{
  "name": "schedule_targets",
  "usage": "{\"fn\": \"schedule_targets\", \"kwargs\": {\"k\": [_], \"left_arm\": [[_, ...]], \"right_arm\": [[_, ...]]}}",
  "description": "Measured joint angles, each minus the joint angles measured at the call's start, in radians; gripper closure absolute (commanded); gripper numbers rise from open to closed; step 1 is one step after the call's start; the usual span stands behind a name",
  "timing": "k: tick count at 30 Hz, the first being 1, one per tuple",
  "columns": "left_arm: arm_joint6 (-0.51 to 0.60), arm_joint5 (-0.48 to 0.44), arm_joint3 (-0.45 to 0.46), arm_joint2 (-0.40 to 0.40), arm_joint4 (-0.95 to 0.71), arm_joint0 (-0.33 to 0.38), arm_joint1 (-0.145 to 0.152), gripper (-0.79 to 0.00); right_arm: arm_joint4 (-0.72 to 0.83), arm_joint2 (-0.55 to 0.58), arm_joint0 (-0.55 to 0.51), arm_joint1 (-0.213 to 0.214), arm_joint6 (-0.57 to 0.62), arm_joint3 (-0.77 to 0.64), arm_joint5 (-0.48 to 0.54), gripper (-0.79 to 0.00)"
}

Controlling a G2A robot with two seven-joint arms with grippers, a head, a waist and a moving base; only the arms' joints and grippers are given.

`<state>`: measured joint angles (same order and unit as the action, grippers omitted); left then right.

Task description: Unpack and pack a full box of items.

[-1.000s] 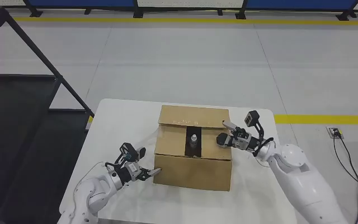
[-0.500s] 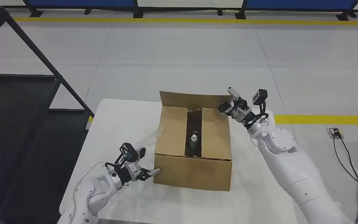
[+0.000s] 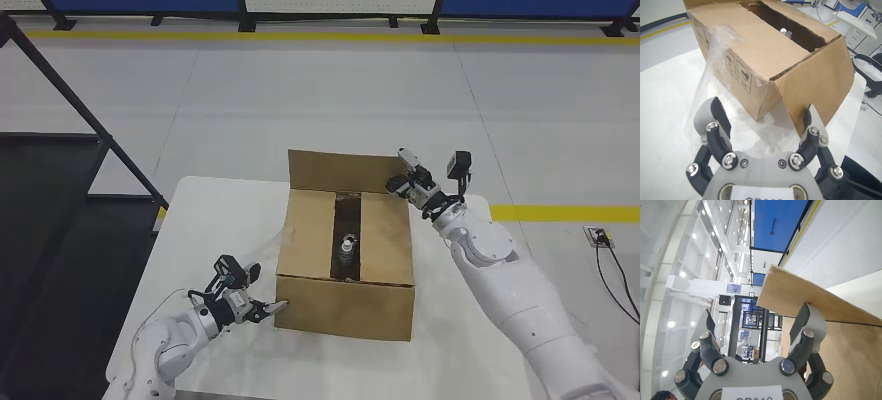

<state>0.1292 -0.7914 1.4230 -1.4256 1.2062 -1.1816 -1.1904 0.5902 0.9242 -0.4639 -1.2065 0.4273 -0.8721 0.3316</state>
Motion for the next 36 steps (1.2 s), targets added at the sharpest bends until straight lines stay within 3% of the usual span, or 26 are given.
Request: {"fn": "schedule_targets", "kwargs": {"k": [3,9,19,25,36], "left_arm": [[0.0,0.0,0.0,0.0,0.0,0.0,0.0,-0.785],[0.0,0.0,0.0,0.0,0.0,0.0,0.0,-0.785],[0.0,0.0,0.0,0.0,0.0,0.0,0.0,-0.785],[0.0,0.0,0.0,0.0,0.0,0.0,0.0,-0.785],[0.0,0.0,0.0,0.0,0.0,0.0,0.0,-0.785]], "right_arm": [[-0.001,0.0,-0.001,0.0,-0.003,-0.002,-0.002,-0.785],[-0.018,-0.014,0.028,-0.028,-0.117,-0.001,-0.062,-0.785],[-0.118,-0.133,0.176,-0.131,-0.291,0.231,-0.147,-0.785],[-0.155,-0.181,0.231,-0.197,-0.376,0.364,-0.139,-0.785],[-0.153,-0.183,0.286,-0.261,-0.327,0.514,-0.159,-0.785]]}}
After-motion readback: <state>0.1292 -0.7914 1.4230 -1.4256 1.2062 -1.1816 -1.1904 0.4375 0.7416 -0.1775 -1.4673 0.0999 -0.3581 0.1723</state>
